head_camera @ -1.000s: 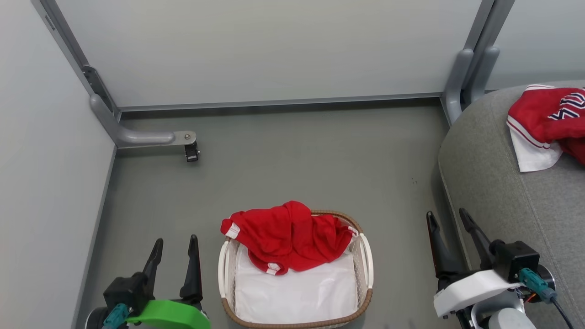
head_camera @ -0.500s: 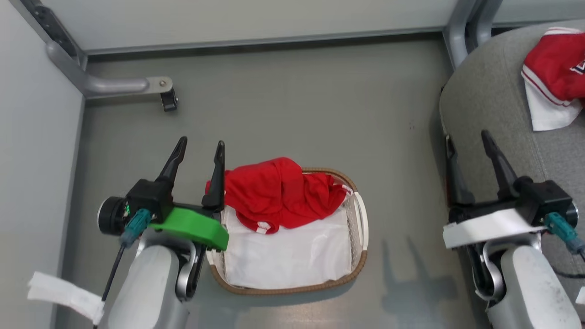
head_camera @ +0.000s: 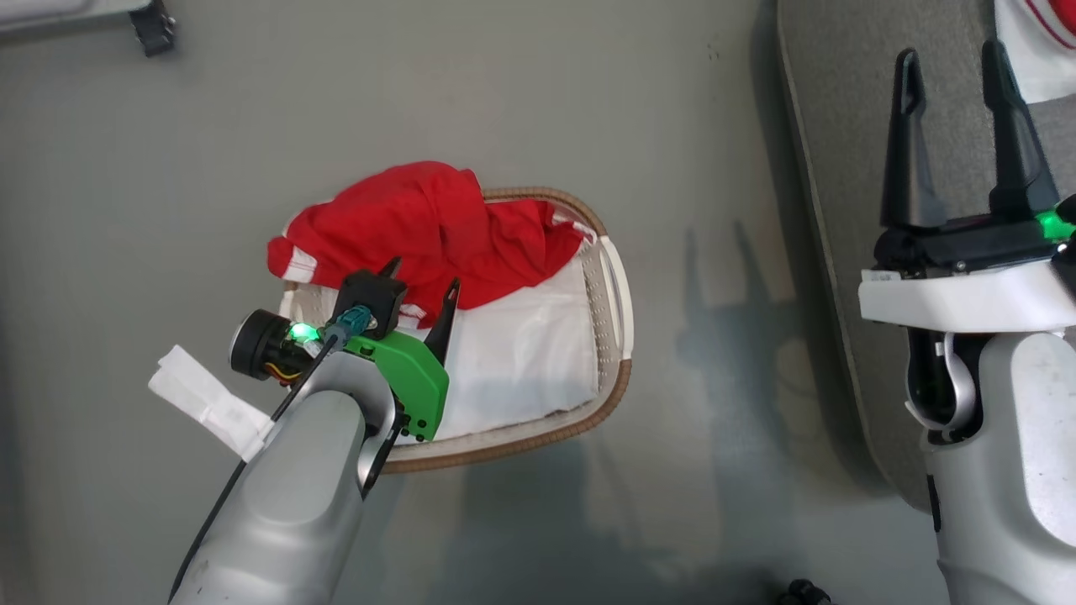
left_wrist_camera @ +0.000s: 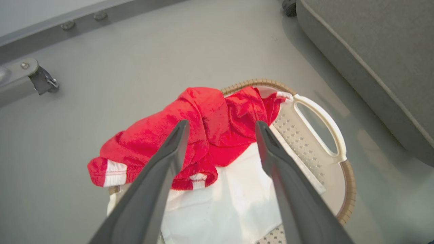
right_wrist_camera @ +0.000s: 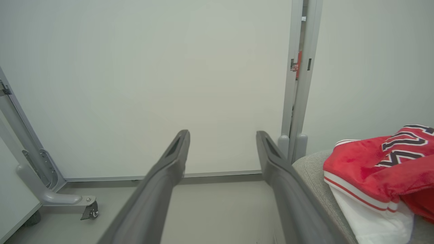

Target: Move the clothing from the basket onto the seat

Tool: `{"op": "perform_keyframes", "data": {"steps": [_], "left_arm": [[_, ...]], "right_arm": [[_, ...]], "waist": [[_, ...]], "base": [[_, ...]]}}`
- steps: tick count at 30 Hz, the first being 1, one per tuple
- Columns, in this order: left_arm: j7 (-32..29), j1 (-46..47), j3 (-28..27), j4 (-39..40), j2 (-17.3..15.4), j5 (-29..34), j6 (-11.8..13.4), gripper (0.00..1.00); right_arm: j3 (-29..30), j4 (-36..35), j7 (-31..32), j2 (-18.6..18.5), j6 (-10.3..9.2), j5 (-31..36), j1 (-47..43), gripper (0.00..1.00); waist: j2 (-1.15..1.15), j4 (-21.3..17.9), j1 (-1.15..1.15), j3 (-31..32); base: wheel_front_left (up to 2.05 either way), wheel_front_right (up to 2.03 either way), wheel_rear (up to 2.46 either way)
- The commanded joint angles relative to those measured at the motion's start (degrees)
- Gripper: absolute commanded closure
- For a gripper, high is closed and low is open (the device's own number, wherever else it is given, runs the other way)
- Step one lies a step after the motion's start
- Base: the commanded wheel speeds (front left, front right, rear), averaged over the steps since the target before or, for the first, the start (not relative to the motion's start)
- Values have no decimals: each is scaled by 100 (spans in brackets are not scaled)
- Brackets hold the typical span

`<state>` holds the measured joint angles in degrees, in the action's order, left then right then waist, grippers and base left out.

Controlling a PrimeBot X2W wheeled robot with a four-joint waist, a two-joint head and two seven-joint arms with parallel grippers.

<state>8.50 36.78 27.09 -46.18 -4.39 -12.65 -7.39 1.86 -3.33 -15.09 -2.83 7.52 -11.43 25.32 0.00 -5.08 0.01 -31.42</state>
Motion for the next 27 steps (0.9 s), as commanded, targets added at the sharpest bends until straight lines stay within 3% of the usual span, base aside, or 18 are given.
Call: {"op": "perform_keyframes", "data": {"steps": [1, 10, 27], "left_arm": [[-91, 220, 78, -229, -45, -44, -11, 0], [-387, 940, 251, -1417, -290, -246, -6, 0], [-500, 1693, 326, -2421, -781, -90, 619, 0]], "right_arm": [[23, -116, -12, -9, -6, -47, 139, 0], [-155, -781, -11, -8, -6, -269, 584, 0], [-419, -1236, -11, -11, -6, -801, 866, 0]], "waist": [[0, -672, -1, -981], [0, -1100, -1, -1737], [0, -1635, -1, -2336]], "base": [[0, 0, 0], [0, 0, 0], [0, 0, 0]]}}
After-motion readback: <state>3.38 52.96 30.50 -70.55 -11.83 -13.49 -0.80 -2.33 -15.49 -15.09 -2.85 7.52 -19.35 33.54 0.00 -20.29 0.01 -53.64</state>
